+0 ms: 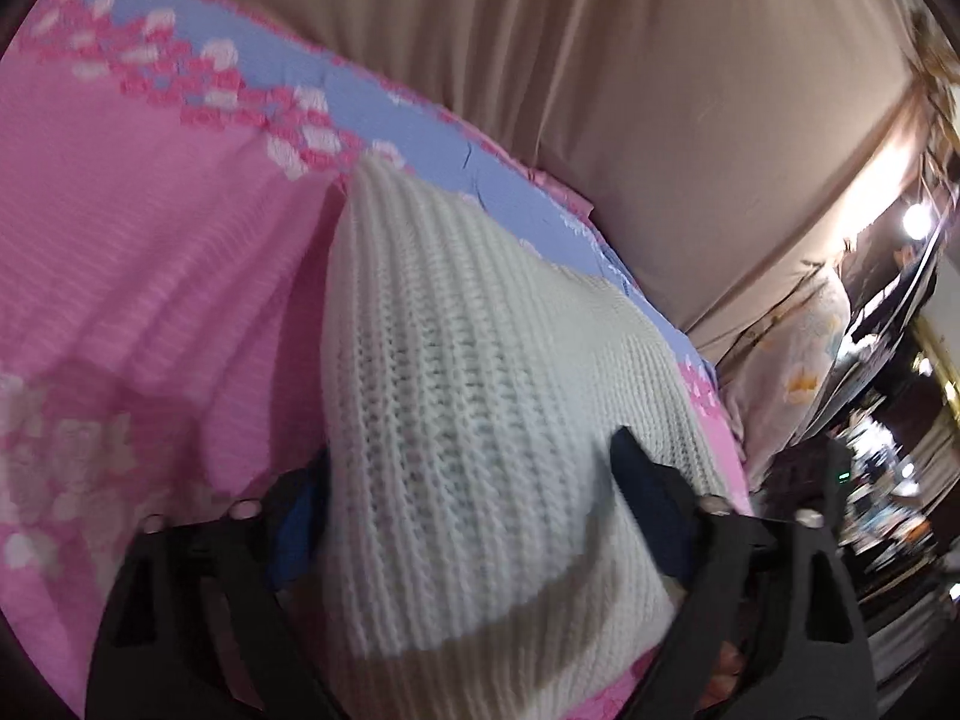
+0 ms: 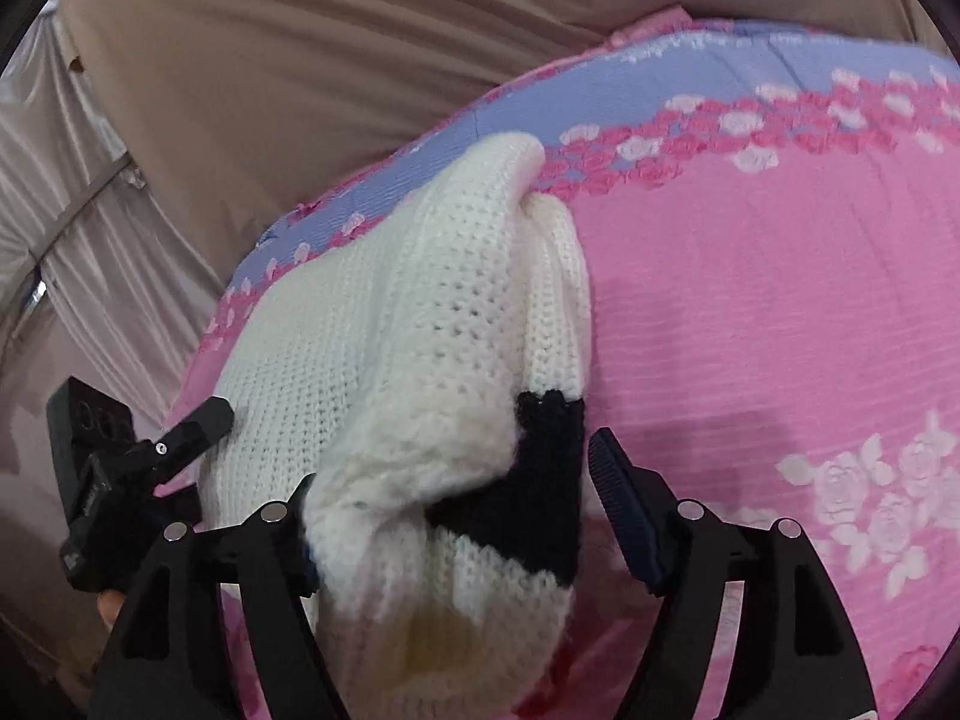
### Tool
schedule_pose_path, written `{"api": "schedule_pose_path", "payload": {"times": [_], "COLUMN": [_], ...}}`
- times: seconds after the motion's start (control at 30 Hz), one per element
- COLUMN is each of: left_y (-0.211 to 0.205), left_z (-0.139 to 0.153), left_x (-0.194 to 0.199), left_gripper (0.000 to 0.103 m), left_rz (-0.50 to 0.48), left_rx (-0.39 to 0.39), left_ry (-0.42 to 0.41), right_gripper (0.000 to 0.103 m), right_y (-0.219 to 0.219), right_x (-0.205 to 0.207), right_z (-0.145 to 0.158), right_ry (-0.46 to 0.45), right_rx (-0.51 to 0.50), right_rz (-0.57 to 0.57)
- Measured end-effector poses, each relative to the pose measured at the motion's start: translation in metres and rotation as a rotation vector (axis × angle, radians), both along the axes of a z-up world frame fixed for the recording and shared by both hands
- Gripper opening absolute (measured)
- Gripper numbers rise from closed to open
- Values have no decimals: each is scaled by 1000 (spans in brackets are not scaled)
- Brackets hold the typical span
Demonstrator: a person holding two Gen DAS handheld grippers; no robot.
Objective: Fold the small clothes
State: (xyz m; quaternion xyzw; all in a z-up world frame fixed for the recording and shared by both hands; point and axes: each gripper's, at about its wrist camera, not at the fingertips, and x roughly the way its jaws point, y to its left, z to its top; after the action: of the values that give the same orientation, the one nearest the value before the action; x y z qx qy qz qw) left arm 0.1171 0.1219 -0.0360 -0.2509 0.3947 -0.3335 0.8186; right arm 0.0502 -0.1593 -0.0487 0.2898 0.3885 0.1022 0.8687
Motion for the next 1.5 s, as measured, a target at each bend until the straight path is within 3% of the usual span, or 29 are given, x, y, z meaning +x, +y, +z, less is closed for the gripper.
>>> {"api": "schedule_pose_path", "payload": {"times": [0.03, 0.1, 0.2, 0.3, 0.37, 0.47, 0.53, 0.67, 0.73, 0.8, 0.83, 0.93, 0.97, 1.13, 1.23, 1.37, 1.5], "left_y": [1, 0, -5, -9, -18, -34, -24, -17, -23, -28, -30, -26, -26, -39, -53, -66, -73], "left_z": [-1, 13, 45, 60, 49, 9, 8, 25, 24, 17, 15, 18, 21, 27, 18, 2, -6], "left_x": [4, 4, -1, 0, 4, 17, 6, -13, -17, -18, -19, -34, -42, -88, -106, -110, -106], "left_gripper": [63, 52, 51, 52, 56, 59, 60, 62, 63, 66, 66, 65, 65, 85, 92, 94, 94], "left_rz": [-3, -14, -26, -40, -45, -24, 8, 41, 31, 27, 28, 47, 55, 130, 150, 164, 213], "left_rx": [-28, -60, -74, -97, -49, 121, 85, 157, 243, 300, 312, 353, 380, 571, 627, 685, 792], "left_ry": [8, -32, -132, -182, -192, -85, -113, -173, -175, -148, -137, -130, -137, -240, -249, -180, -155], "right_gripper": [48, 39, 37, 38, 43, 46, 46, 45, 45, 43, 43, 43, 43, 45, 55, 68, 72], "right_y": [1, 8, 18, 7, -2, -16, -26, -19, -11, -5, -5, -4, 0, 23, 30, 26, 32], "right_x": [5, 5, -6, -10, -1, 17, -2, -37, -34, -20, -20, -42, -51, -89, -96, -99, -97], "right_z": [-1, 17, 63, 82, 64, 13, 21, 57, 52, 22, 10, 16, 21, 20, 8, 1, -4], "right_ry": [-4, -60, -204, -282, -244, -45, -90, -178, -136, -11, 13, -13, -15, -16, 11, 45, 74], "right_rx": [22, -49, -162, -175, -196, -225, -148, -233, -281, -374, -374, -327, -349, -537, -603, -583, -617], "right_rz": [3, 9, 6, -20, -37, -69, -100, -145, -123, -112, -110, -145, -162, -219, -239, -245, -236]}}
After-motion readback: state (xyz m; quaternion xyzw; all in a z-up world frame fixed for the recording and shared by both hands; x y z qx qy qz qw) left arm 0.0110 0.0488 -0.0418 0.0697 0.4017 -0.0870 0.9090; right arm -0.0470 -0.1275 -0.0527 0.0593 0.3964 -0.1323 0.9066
